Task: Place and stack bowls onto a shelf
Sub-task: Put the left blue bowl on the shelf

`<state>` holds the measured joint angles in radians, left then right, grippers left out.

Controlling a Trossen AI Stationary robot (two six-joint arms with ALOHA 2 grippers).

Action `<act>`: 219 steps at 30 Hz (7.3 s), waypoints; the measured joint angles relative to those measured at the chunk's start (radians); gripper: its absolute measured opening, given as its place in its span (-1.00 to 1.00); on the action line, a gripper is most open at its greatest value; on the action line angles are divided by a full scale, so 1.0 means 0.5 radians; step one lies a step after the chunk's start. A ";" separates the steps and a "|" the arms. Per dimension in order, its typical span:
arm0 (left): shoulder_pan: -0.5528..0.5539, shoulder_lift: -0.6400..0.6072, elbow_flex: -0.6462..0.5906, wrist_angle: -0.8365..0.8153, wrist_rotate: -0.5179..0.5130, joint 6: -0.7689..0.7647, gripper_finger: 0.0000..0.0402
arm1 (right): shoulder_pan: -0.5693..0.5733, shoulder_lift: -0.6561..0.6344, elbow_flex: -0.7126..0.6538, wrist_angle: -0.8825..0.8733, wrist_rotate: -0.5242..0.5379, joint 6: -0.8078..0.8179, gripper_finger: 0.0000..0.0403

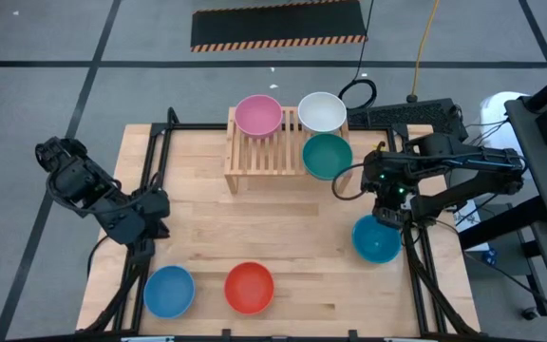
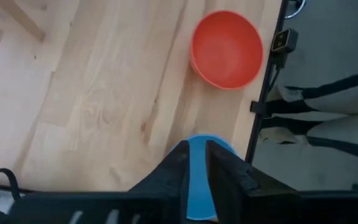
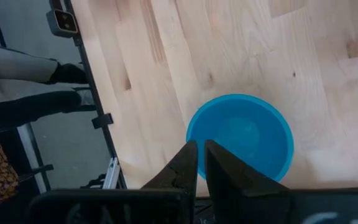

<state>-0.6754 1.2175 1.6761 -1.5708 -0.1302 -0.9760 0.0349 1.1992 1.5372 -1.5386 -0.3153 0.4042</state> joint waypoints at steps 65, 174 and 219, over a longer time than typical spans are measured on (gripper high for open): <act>-0.343 0.013 -1.944 1.292 0.409 -0.201 -0.39 | 0.000 0.000 0.000 0.024 -0.002 -0.054 -0.88; 2.464 1.285 0.728 0.003 0.512 1.863 -0.95 | 0.000 -0.001 -0.001 0.110 0.005 -0.221 -0.88; 2.393 1.264 0.728 0.001 0.252 2.100 -0.77 | 0.000 -0.001 -0.001 0.204 0.005 -0.266 -0.88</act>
<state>0.5210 1.8497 2.0399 -1.5705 -0.0044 0.0738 0.0347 1.1988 1.5368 -1.4364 -0.3130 0.2714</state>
